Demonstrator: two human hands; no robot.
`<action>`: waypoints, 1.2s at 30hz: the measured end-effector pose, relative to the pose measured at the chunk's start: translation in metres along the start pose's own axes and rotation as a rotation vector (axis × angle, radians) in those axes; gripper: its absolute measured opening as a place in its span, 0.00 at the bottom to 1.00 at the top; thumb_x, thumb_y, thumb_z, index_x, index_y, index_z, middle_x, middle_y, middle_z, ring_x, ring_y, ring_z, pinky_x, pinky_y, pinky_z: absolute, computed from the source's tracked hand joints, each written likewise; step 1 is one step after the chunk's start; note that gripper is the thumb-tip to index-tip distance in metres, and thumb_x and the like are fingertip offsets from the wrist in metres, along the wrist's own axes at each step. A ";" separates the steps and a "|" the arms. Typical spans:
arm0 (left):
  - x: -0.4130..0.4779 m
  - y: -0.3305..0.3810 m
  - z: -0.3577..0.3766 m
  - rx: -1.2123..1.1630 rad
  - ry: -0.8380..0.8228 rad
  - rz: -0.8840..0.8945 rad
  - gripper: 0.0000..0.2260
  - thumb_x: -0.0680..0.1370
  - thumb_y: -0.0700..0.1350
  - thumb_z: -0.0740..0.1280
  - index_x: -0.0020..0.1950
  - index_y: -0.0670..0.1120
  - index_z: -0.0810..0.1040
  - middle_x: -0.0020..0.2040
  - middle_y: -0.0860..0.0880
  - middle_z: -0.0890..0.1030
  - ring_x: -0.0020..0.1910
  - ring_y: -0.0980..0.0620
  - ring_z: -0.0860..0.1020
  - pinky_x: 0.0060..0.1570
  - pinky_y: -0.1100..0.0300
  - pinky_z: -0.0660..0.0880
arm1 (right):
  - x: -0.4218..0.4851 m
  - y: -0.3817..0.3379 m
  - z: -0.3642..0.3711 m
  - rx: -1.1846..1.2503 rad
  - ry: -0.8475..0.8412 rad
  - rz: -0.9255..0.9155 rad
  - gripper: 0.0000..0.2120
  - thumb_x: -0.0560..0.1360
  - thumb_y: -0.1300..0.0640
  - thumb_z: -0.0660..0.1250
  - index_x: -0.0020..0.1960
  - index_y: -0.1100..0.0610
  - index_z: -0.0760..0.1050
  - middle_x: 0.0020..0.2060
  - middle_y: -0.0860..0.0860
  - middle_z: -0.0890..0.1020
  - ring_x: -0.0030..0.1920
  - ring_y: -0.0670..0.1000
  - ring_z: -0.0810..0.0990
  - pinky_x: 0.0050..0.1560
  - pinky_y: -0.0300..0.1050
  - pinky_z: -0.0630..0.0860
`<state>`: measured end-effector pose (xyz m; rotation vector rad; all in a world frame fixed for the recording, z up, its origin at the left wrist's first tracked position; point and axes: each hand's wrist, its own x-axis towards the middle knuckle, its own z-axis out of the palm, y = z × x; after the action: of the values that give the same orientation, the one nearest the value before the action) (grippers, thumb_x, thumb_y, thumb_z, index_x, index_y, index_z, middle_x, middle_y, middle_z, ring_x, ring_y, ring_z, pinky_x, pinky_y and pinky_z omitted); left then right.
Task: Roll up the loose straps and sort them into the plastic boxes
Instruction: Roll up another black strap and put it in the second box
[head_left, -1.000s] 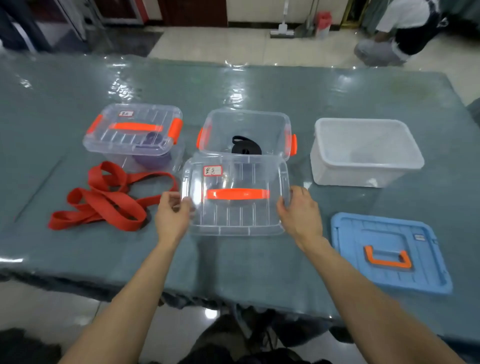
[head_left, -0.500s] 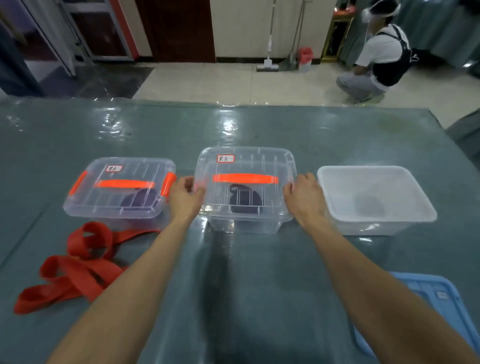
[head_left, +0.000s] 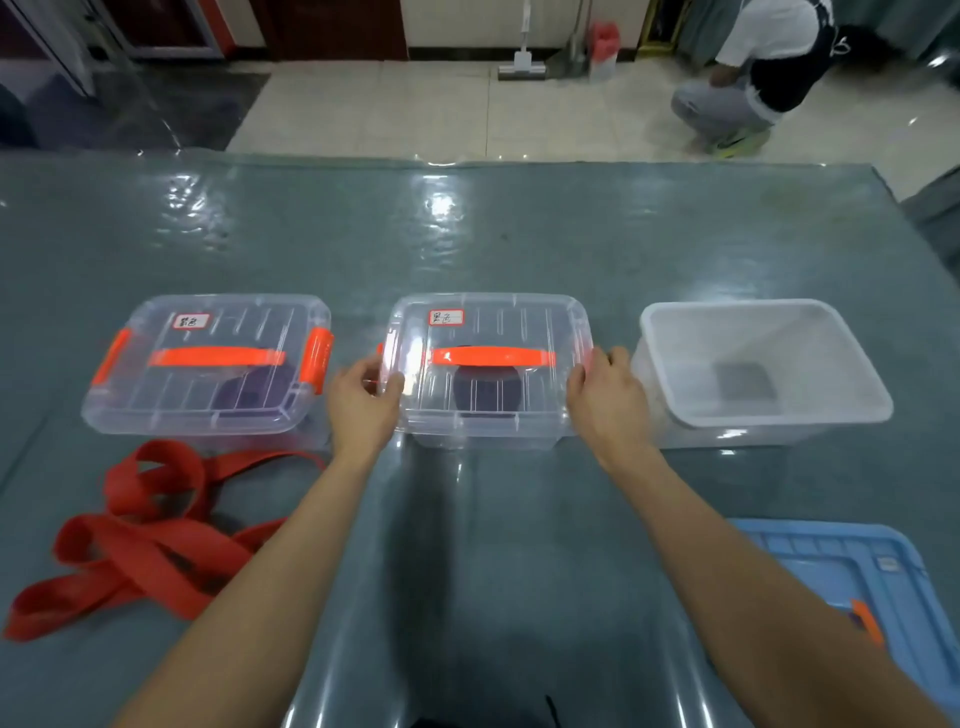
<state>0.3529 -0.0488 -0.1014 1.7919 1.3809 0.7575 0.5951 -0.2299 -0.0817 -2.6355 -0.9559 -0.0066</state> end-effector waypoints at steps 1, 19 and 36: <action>-0.003 0.000 0.000 0.001 0.001 0.002 0.13 0.80 0.44 0.75 0.63 0.44 0.87 0.52 0.43 0.88 0.51 0.43 0.86 0.57 0.48 0.82 | -0.002 0.000 0.000 0.015 0.002 0.004 0.13 0.85 0.56 0.61 0.58 0.66 0.76 0.56 0.63 0.76 0.44 0.68 0.82 0.40 0.55 0.73; 0.003 0.005 -0.001 -0.086 -0.027 -0.158 0.08 0.79 0.45 0.77 0.57 0.45 0.86 0.45 0.49 0.86 0.46 0.48 0.84 0.55 0.46 0.83 | -0.010 0.003 0.006 0.461 0.009 0.274 0.21 0.84 0.46 0.64 0.62 0.64 0.75 0.57 0.60 0.78 0.53 0.64 0.79 0.53 0.55 0.74; -0.014 0.024 -0.015 0.119 -0.078 0.019 0.16 0.82 0.48 0.72 0.69 0.47 0.83 0.52 0.51 0.87 0.52 0.46 0.85 0.58 0.49 0.81 | -0.004 -0.009 -0.021 -0.081 -0.089 0.008 0.16 0.88 0.52 0.57 0.62 0.65 0.75 0.60 0.61 0.75 0.50 0.67 0.84 0.48 0.57 0.78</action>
<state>0.3501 -0.0629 -0.0738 1.9088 1.3846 0.6198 0.5888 -0.2326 -0.0602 -2.7341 -0.9936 0.0761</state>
